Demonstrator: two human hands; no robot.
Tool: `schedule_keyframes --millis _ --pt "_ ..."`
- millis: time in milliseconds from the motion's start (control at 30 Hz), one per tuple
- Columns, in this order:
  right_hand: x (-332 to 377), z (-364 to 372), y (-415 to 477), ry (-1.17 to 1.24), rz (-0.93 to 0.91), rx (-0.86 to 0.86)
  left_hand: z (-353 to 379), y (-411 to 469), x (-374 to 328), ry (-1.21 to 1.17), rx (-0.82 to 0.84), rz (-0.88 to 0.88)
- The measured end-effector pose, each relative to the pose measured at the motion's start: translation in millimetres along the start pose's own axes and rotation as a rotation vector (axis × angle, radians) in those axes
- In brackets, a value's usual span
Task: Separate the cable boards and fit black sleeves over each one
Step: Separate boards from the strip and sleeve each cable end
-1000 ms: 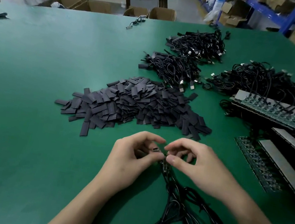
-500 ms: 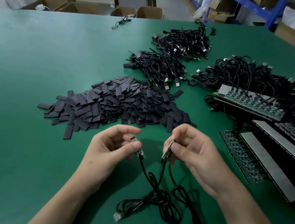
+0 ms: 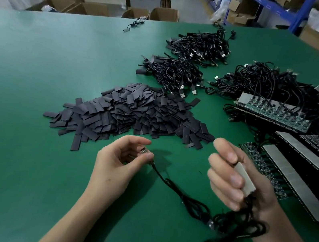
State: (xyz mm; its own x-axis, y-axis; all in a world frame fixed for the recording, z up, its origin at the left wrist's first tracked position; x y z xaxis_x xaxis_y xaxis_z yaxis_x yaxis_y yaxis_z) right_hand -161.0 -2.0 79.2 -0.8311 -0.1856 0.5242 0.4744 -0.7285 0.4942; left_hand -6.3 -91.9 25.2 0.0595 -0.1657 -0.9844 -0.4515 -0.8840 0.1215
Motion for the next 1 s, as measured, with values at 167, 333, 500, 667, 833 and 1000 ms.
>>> schedule_keyframes --millis 167,333,500,667,833,1000 --pt "-1 -30 -9 -0.339 0.15 -0.238 -4 1 0 -0.258 0.064 -0.031" --pt "-5 -70 -24 -1.274 0.43 -0.606 13 -3 -2 -0.539 0.201 -0.044" --pt "-19 -67 -20 -1.708 0.547 -0.591 10 -2 -9 -0.909 0.256 -0.042" --pt "-25 -56 -11 -1.445 0.42 -0.522 14 -4 -8 -0.569 0.209 -0.032" --pt "-44 -52 -5 -1.147 0.449 -0.463 30 -4 -9 -0.349 0.186 -0.017" --pt "-36 -50 -4 -0.935 0.338 -0.509 15 5 -10 -0.021 0.066 -0.024"
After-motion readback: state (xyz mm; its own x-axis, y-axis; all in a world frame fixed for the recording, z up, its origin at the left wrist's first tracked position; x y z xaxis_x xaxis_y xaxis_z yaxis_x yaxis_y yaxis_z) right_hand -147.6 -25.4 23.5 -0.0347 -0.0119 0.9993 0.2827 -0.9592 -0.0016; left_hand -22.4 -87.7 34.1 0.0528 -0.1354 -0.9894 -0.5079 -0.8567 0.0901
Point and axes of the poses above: each hand's wrist, its own y-axis towards the middle knuckle, its own z-axis out of the palm, x = y × z, the point moved 10 cm from there along y, towards the middle knuckle, and after that the axes turned 8 degrees about x, right-handed, at the moved point
